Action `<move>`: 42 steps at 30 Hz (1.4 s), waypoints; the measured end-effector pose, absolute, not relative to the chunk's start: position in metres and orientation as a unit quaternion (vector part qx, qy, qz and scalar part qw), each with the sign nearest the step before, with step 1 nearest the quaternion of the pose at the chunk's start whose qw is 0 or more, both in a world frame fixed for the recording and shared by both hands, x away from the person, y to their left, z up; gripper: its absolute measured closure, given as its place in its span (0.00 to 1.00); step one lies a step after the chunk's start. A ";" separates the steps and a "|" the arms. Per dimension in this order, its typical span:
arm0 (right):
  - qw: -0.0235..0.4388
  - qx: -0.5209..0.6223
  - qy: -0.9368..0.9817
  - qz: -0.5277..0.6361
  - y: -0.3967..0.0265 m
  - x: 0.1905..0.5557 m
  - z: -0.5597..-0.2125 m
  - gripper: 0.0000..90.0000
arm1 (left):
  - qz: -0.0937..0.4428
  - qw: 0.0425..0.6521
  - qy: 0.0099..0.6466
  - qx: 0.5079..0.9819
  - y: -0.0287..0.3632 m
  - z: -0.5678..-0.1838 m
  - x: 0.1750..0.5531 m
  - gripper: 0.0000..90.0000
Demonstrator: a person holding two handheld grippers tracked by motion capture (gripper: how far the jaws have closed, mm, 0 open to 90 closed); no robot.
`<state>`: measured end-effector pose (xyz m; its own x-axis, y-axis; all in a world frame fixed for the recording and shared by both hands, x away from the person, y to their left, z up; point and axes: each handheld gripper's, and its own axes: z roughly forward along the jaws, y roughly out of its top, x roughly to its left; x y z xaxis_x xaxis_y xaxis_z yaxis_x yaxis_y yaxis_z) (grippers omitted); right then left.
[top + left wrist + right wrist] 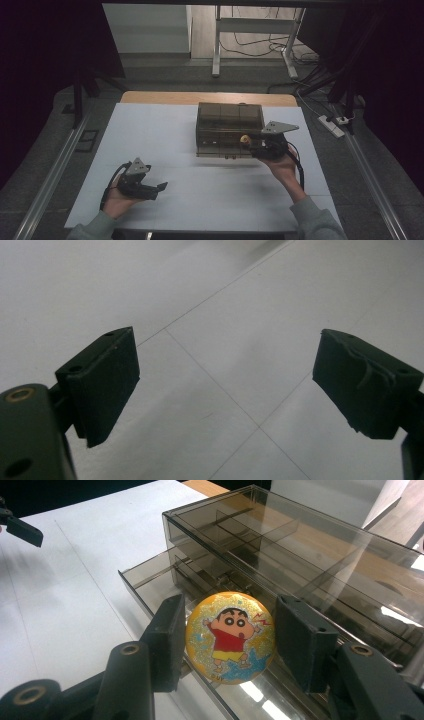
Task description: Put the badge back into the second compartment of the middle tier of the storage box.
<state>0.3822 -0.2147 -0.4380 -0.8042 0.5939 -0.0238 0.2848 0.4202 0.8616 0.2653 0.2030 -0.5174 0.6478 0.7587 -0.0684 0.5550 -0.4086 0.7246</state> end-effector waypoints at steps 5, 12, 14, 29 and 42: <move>0.162 0.263 0.830 0.464 -0.210 0.385 -0.440 0.52 | 0.136 0.372 0.397 0.828 0.203 -0.517 0.265 0.13; 0.155 0.255 0.835 0.463 -0.199 0.387 -0.443 0.52 | 0.137 0.372 0.397 0.828 0.203 -0.517 0.265 0.13; 0.152 0.253 0.837 0.461 -0.197 0.388 -0.444 0.52 | 0.137 0.371 0.396 0.828 0.203 -0.518 0.265 0.13; 0.140 0.242 0.848 0.450 -0.176 0.393 -0.454 0.52 | 0.136 0.371 0.396 0.829 0.203 -0.518 0.265 0.13; 0.137 0.237 0.857 0.436 -0.165 0.397 -0.460 0.52 | 0.137 0.372 0.395 0.829 0.204 -0.518 0.264 0.13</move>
<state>0.3968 -0.1647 -0.4604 -0.8499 0.5262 -0.0287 0.2869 0.5077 0.8123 0.2644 0.2045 -0.5179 0.6500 0.7569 -0.0678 0.5536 -0.4106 0.7245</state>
